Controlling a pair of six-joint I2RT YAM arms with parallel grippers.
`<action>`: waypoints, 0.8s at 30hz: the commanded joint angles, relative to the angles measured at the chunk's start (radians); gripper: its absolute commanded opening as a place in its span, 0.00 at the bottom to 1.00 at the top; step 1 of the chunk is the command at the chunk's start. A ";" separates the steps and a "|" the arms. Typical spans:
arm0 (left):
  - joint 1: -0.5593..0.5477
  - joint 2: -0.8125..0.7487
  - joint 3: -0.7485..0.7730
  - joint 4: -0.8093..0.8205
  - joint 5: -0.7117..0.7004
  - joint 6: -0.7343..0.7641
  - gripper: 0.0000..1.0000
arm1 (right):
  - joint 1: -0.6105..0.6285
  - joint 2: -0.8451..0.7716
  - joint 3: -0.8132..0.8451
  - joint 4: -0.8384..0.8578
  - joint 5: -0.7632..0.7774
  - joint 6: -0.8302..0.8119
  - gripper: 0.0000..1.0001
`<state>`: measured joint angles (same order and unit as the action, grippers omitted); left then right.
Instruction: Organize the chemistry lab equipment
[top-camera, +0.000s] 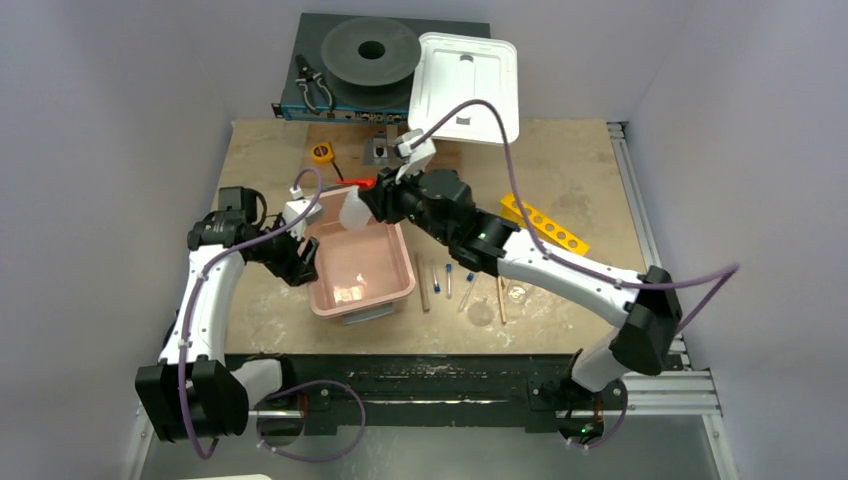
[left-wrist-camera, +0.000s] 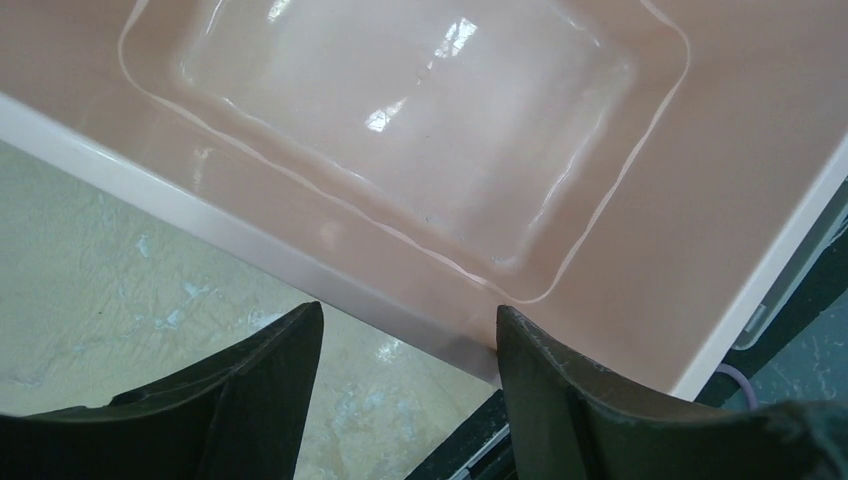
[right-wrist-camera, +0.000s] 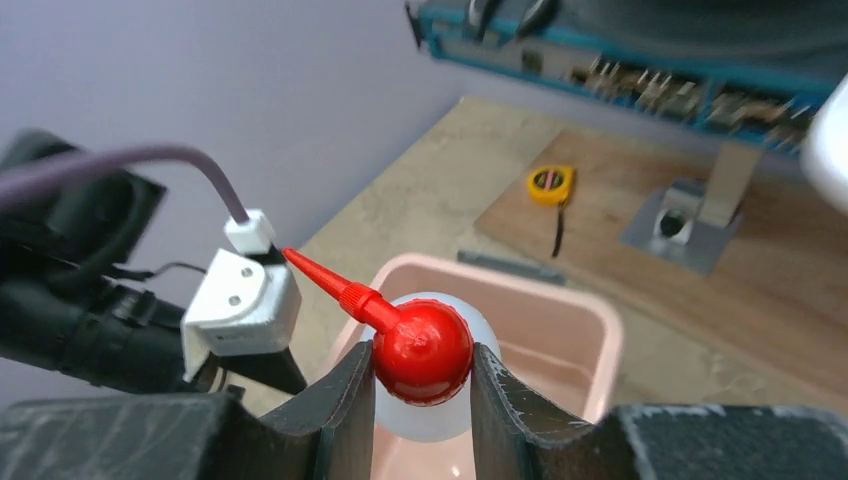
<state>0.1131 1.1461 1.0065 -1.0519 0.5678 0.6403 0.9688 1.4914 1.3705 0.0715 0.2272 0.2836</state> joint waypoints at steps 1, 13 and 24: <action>-0.003 -0.044 -0.018 0.041 -0.035 0.006 0.66 | 0.019 0.145 0.012 0.072 -0.045 0.098 0.00; 0.002 -0.074 -0.022 0.049 0.005 0.004 0.77 | 0.021 0.421 0.170 0.037 -0.070 0.162 0.00; 0.002 -0.068 -0.023 0.056 -0.005 0.007 0.78 | 0.018 0.497 0.283 -0.053 0.045 0.166 0.26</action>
<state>0.1108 1.0786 0.9836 -1.0241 0.5461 0.6399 0.9890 1.9827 1.5795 0.0532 0.2165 0.4564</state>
